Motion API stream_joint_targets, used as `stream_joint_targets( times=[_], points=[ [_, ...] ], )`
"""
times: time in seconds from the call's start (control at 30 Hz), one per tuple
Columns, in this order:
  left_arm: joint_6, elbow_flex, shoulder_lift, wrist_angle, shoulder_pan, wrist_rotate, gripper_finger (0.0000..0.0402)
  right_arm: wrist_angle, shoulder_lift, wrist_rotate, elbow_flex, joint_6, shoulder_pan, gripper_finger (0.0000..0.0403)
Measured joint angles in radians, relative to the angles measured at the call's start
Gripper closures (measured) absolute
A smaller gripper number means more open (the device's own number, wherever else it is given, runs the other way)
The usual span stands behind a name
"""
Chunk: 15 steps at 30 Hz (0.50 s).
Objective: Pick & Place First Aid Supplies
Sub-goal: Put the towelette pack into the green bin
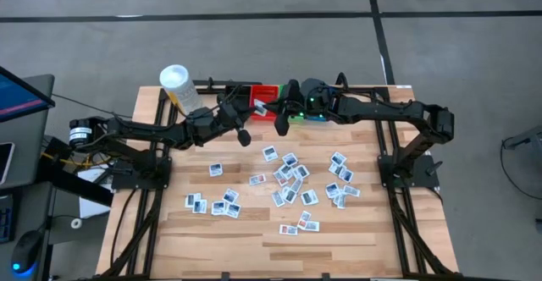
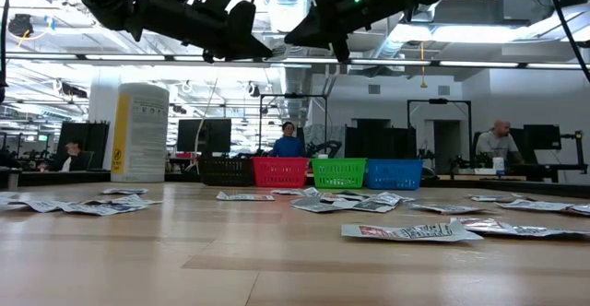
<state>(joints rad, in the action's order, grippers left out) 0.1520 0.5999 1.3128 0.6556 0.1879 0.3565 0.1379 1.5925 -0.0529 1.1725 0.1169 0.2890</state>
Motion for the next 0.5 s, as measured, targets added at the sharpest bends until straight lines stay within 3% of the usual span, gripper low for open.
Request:
stream_joint_targets(
  times=[0.23,0.5],
  points=[
    [-0.017,0.000,0.000,0.000,0.000,0.001,0.0393,-0.001,0.000,0.000,0.000,-0.011,0.000,0.0399],
    [-0.031,0.000,0.000,0.001,0.006,0.001,0.0335,-0.003,0.000,0.000,0.000,-0.020,0.004,0.0401]
  ],
)
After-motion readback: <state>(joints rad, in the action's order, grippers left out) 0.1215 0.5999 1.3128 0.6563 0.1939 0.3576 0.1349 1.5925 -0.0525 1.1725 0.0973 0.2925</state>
